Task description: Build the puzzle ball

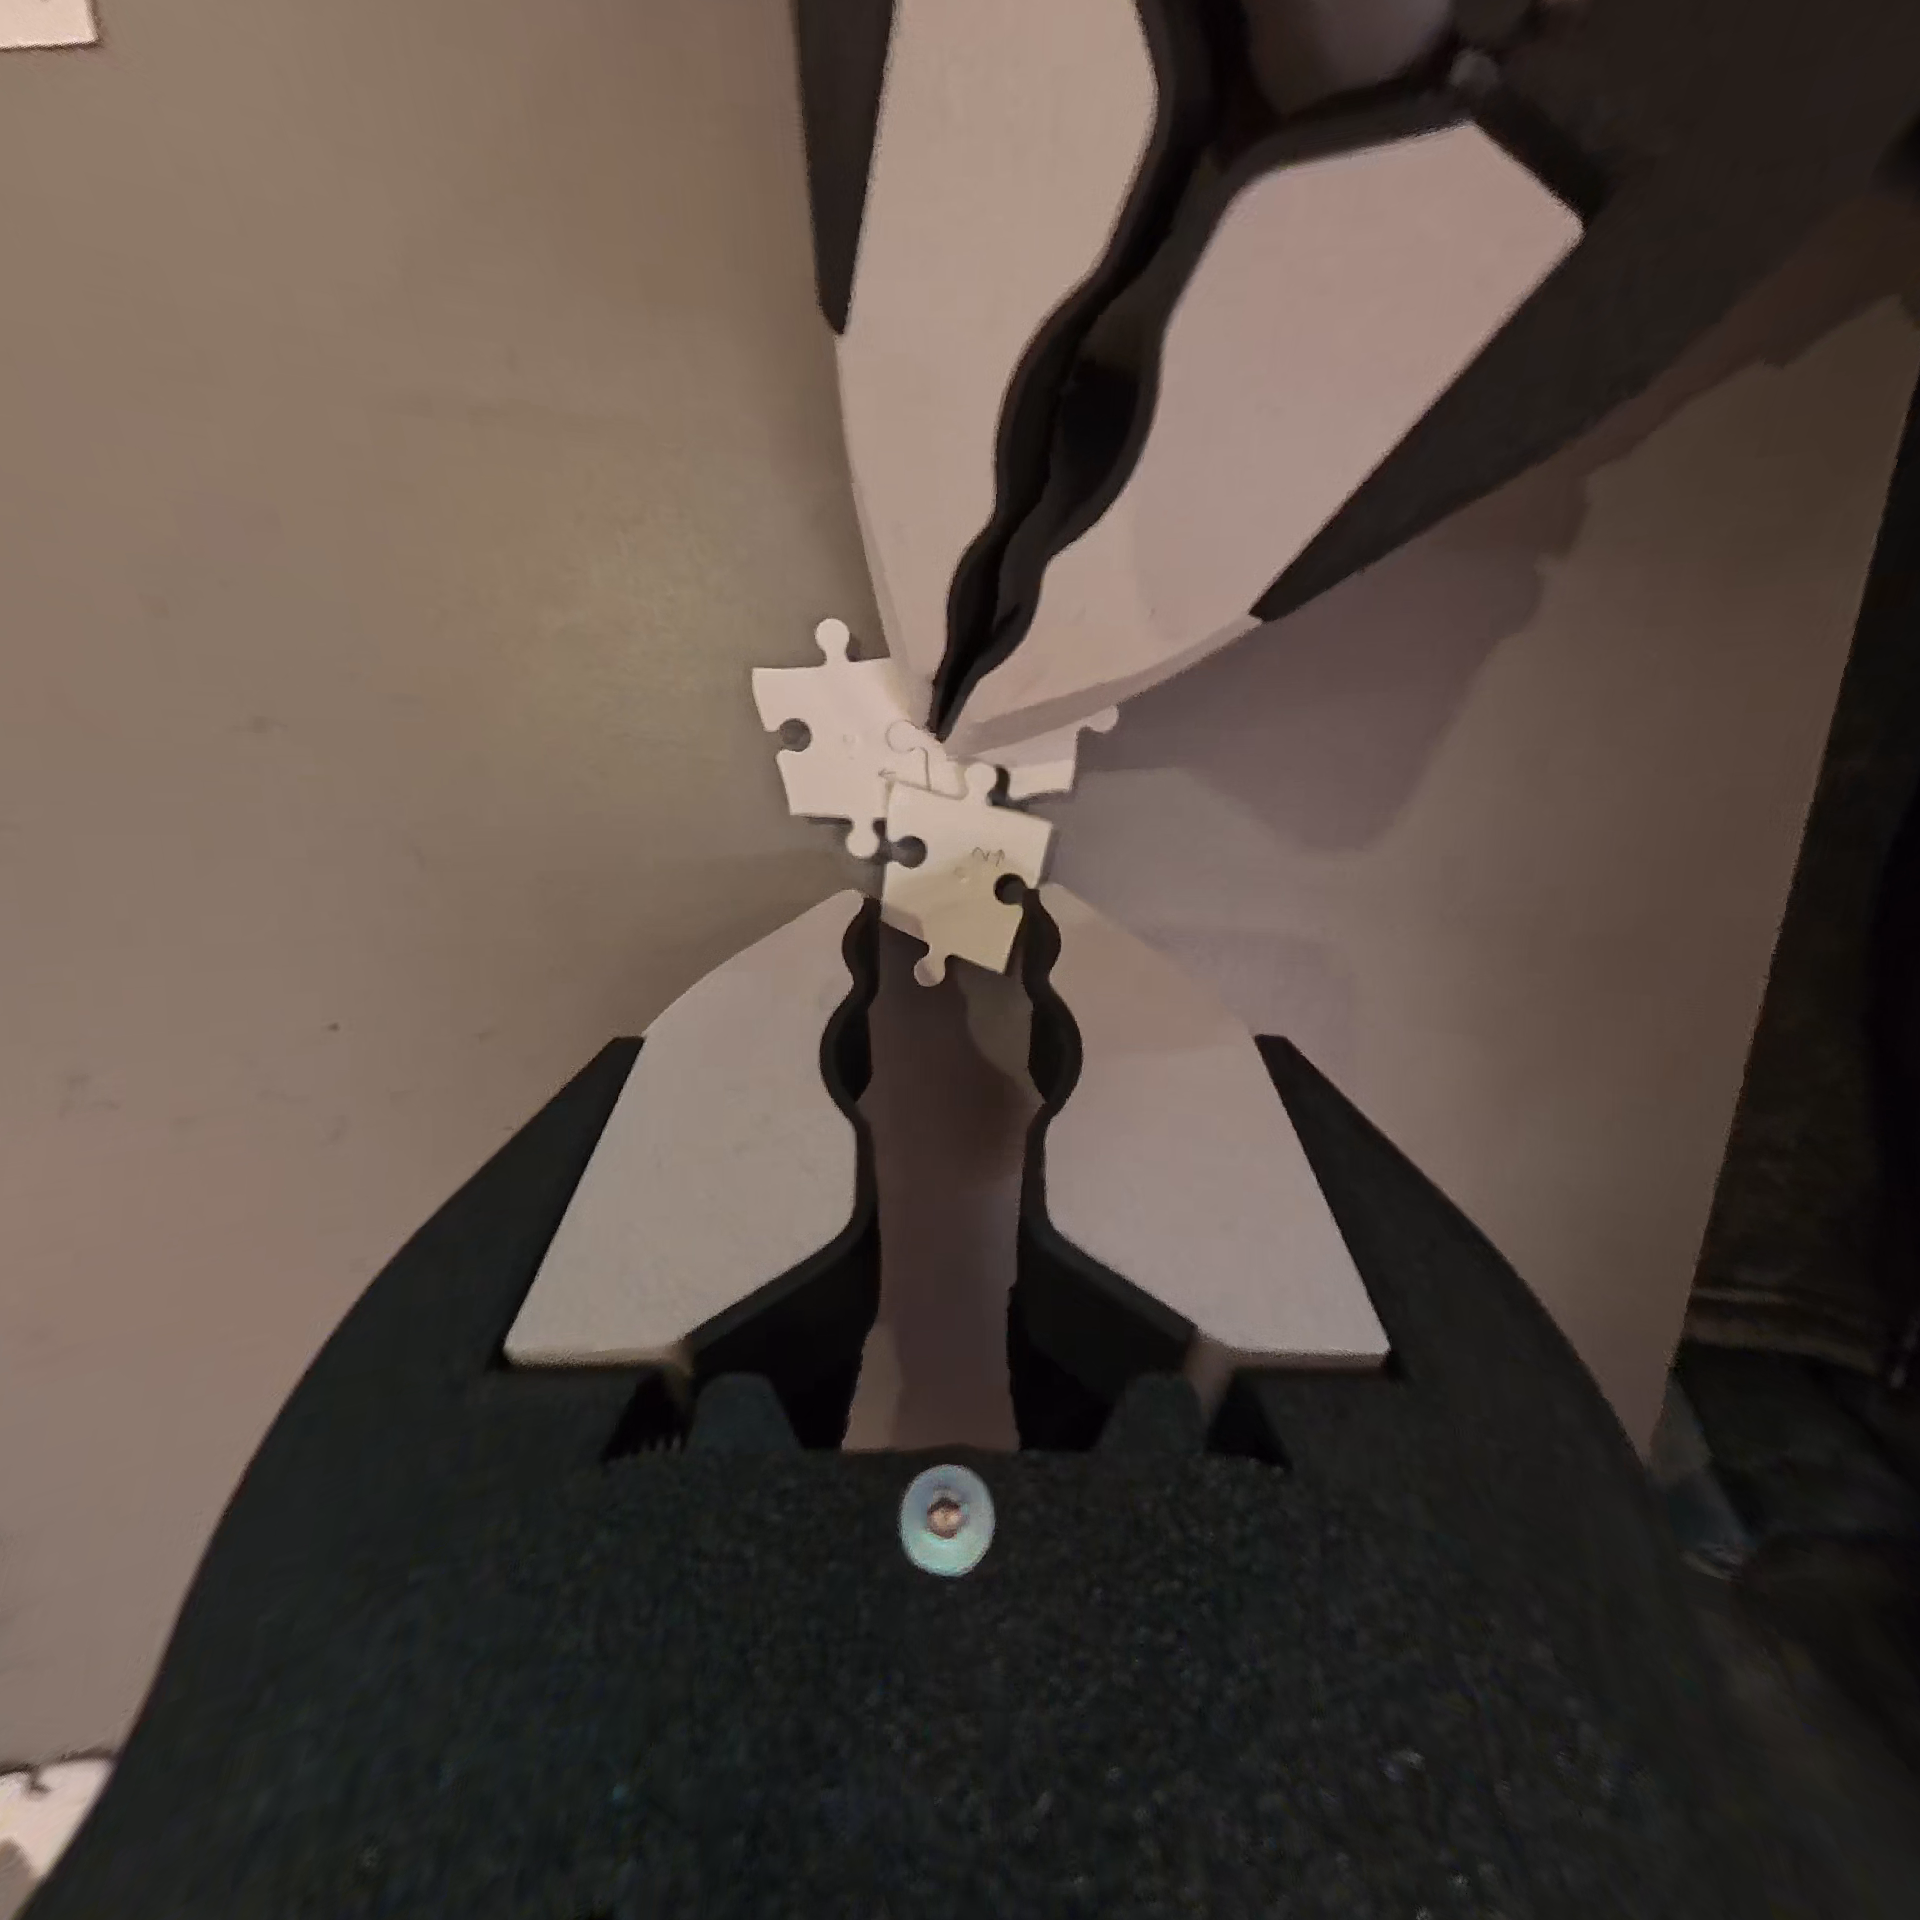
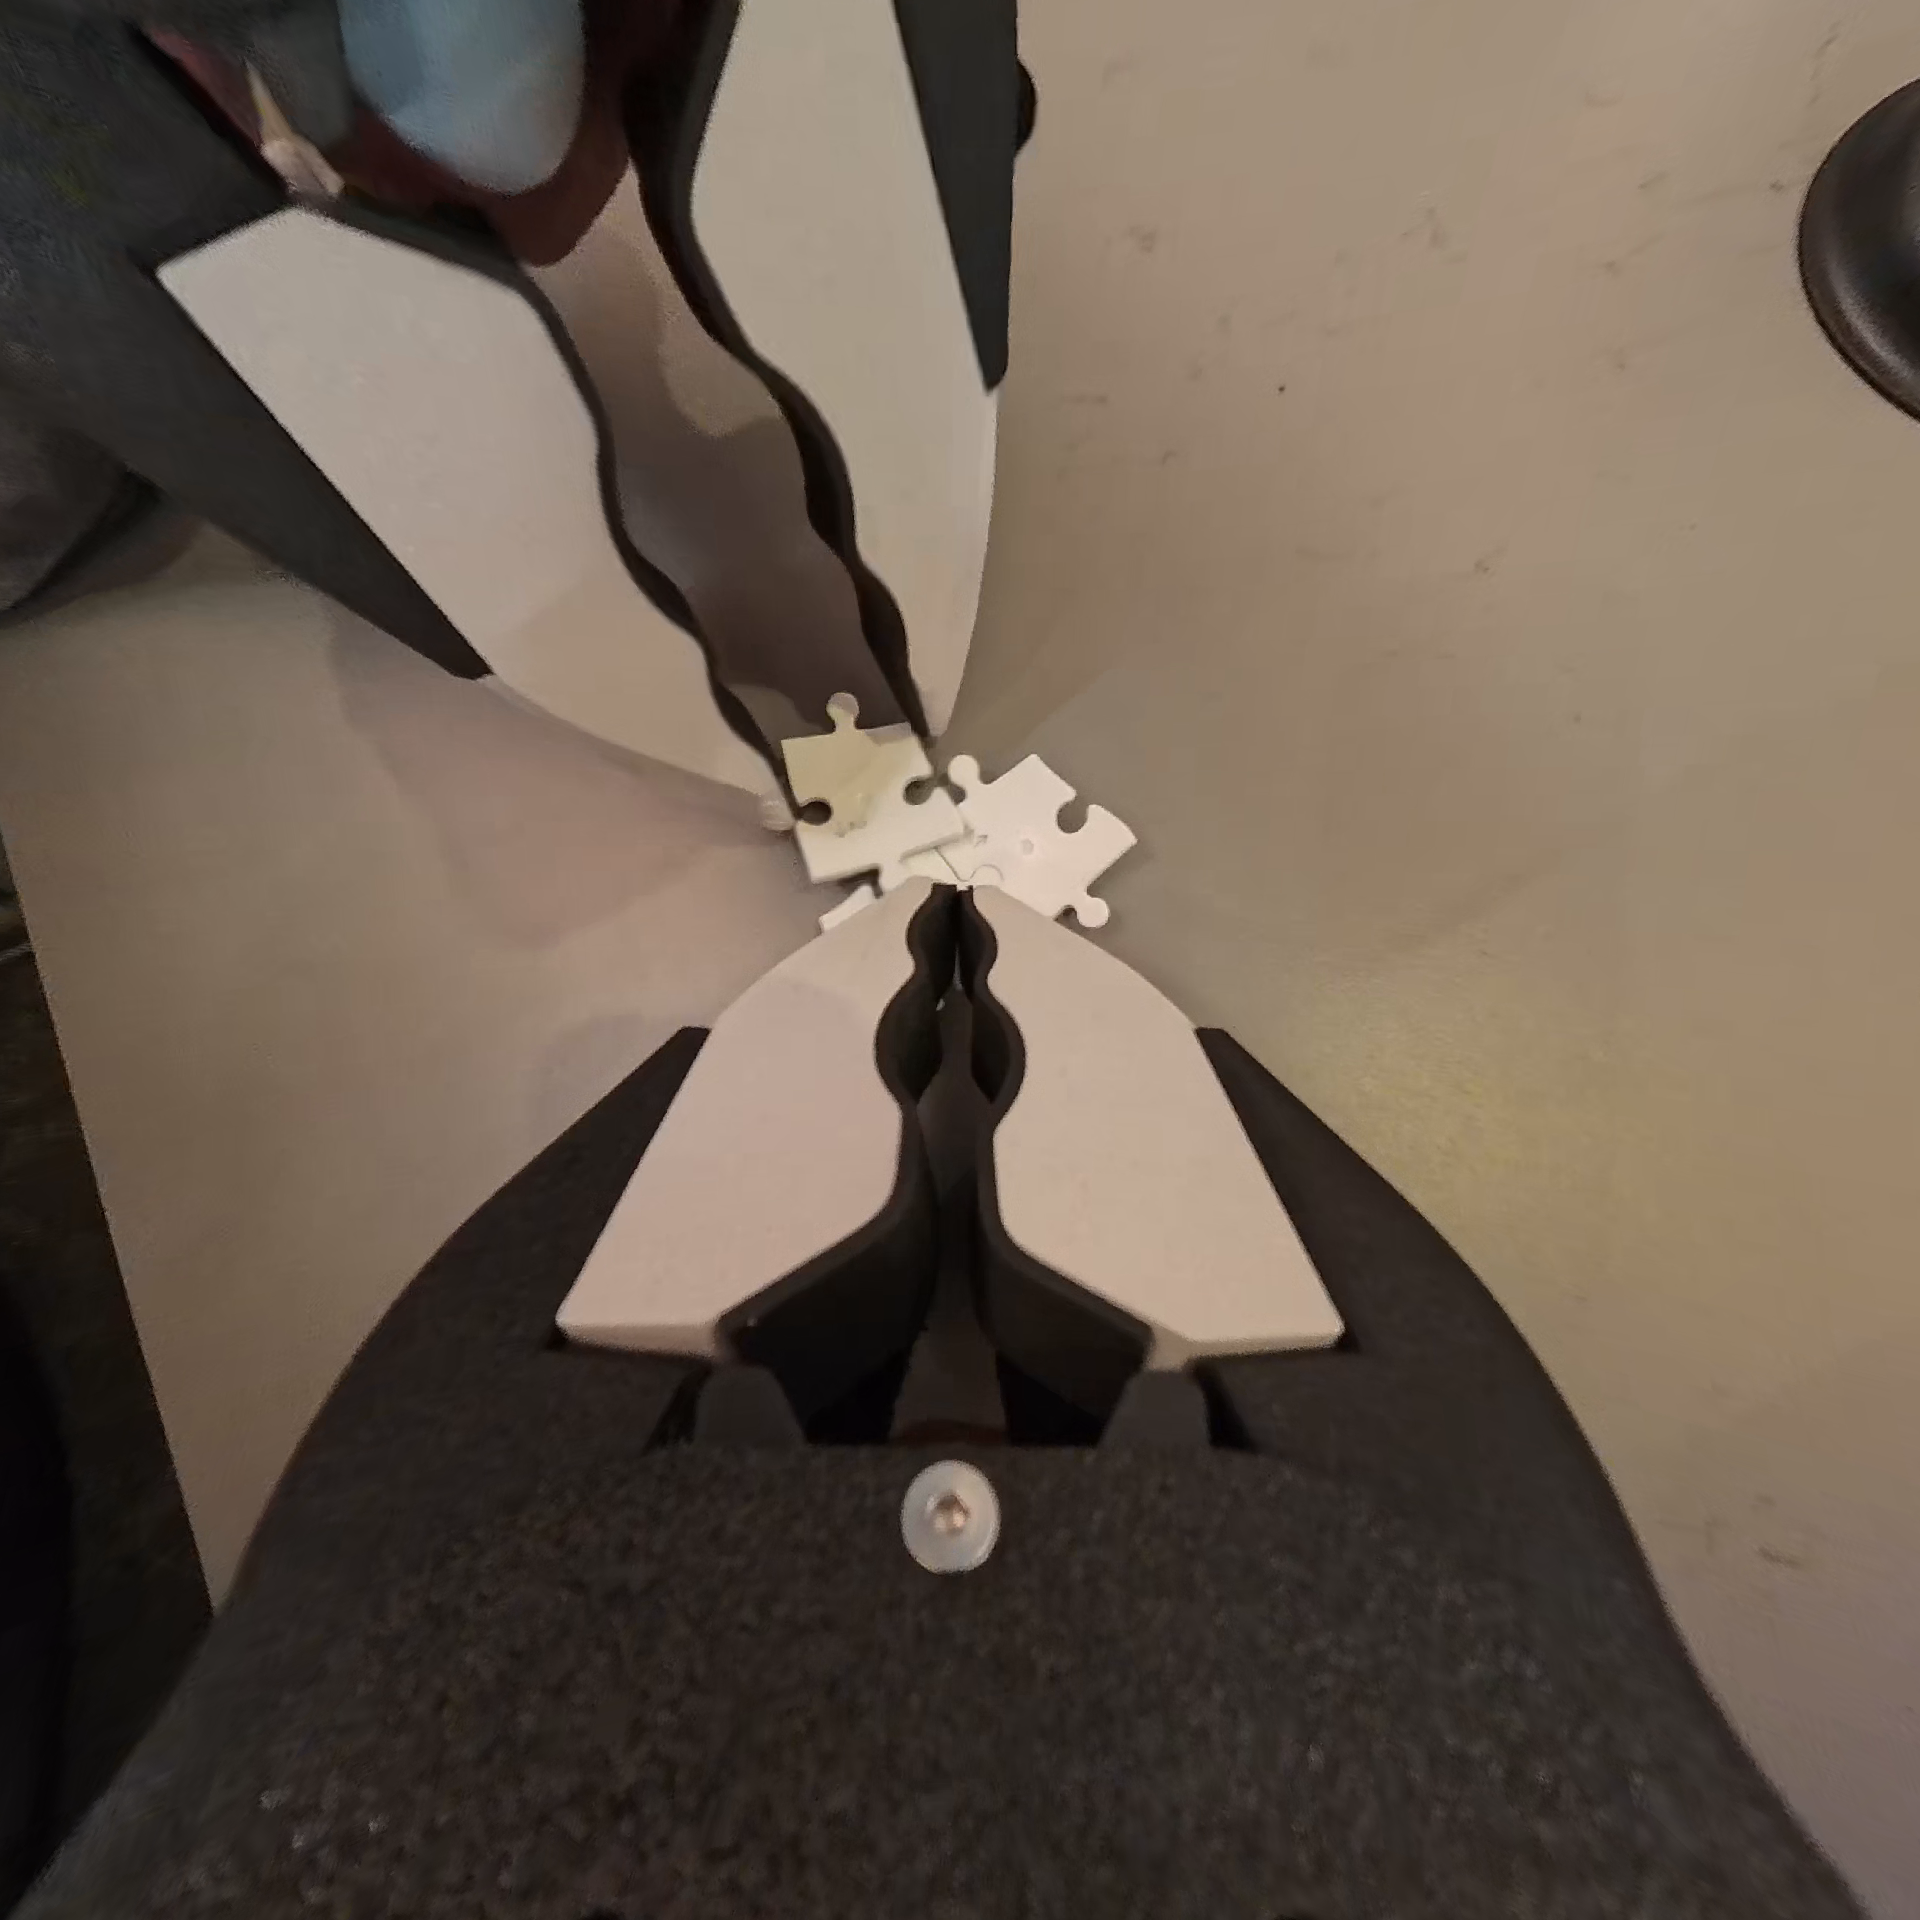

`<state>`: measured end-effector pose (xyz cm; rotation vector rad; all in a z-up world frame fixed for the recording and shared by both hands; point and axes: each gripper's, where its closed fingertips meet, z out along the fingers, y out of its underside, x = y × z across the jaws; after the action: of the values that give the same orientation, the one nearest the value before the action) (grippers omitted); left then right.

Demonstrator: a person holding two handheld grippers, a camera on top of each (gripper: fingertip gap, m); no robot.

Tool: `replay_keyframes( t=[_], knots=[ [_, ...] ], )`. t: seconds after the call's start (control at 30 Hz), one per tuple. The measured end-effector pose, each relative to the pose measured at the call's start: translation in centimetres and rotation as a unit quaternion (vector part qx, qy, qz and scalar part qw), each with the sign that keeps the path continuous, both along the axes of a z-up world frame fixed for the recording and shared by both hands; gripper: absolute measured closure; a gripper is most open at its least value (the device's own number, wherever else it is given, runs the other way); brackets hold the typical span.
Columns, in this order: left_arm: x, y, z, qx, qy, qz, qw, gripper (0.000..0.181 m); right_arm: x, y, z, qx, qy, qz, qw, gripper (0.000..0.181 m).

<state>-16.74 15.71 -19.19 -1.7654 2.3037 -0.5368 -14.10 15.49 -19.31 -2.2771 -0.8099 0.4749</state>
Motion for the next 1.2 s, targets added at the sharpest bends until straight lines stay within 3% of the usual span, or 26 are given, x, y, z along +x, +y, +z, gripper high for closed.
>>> replay_keyframes(
  t=[0.37, 0.53, 0.7, 1.2],
  knots=[
    [-0.5, -1.4, 0.3, -0.020, 0.015, 0.094, 0.995, 0.156, 0.1, 0.1, 0.0, 0.020, -0.027, -0.031, 0.999, 0.181],
    [-0.2, -2.2, 0.5, -0.033, -0.003, 0.130, 0.991, 0.156, 0.6, -0.9, 1.3, 0.028, -0.005, -0.030, 0.999, 0.181],
    [-0.1, -2.1, 0.1, -0.039, -0.006, 0.159, 0.987, 0.156, 0.5, -1.4, 0.3, 0.012, -0.015, -0.020, 1.000, 0.181],
    [0.0, -0.1, 0.7, 0.024, 0.007, 0.155, 0.988, 0.156, 0.2, -1.5, 0.0, 0.013, -0.039, -0.005, 0.999, 0.181]
  ],
)
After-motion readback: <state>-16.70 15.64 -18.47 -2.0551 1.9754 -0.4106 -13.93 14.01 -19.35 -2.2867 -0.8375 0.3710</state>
